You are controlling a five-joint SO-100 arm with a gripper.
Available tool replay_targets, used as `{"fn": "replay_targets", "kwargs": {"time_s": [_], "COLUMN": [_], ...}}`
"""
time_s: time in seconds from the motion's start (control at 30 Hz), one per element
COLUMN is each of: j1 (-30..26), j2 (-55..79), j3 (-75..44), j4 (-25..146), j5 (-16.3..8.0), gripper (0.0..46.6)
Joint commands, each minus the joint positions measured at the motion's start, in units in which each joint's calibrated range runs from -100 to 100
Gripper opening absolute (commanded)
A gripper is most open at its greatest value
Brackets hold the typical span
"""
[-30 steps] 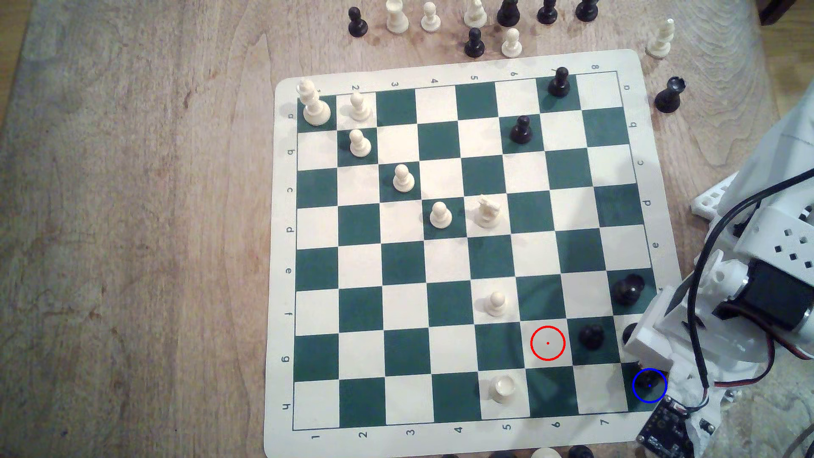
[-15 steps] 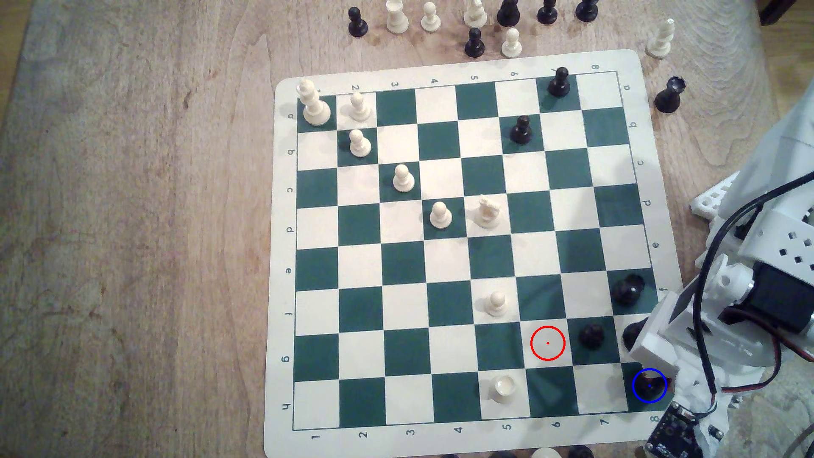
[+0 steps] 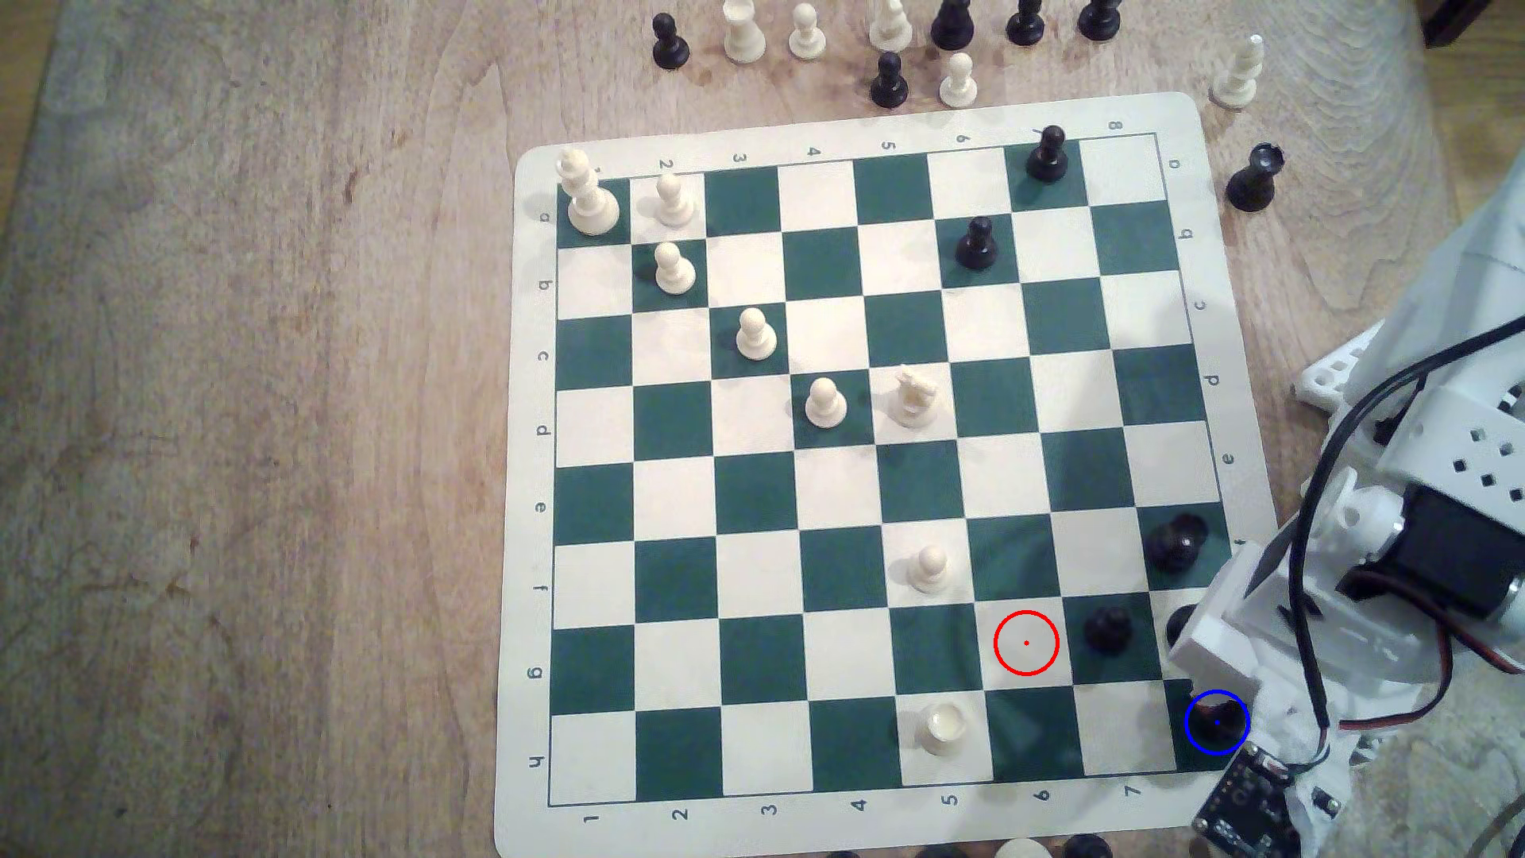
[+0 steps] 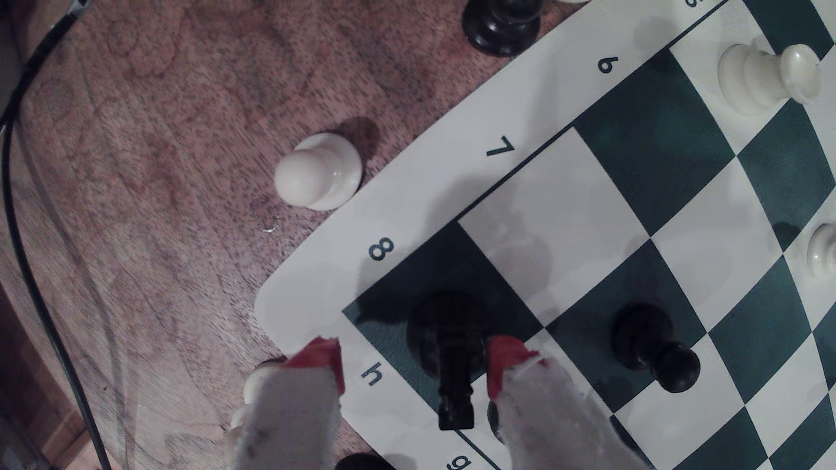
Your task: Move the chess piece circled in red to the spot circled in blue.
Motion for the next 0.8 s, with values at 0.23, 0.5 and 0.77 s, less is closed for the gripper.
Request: {"fn": "replay_targets", "kwargs": {"time_s": [0.23, 0.5, 0.77], "j1": [14.7, 30.5, 41.5], "j2": [-17.8, -26.9, -38.4], "j3": [-9.6, -3.6, 13.5], "j4": [5.5, -13.6, -38.4], "j5": [1.2, 0.3, 0.5], "gripper": [17.9, 5.7, 0.3]}}
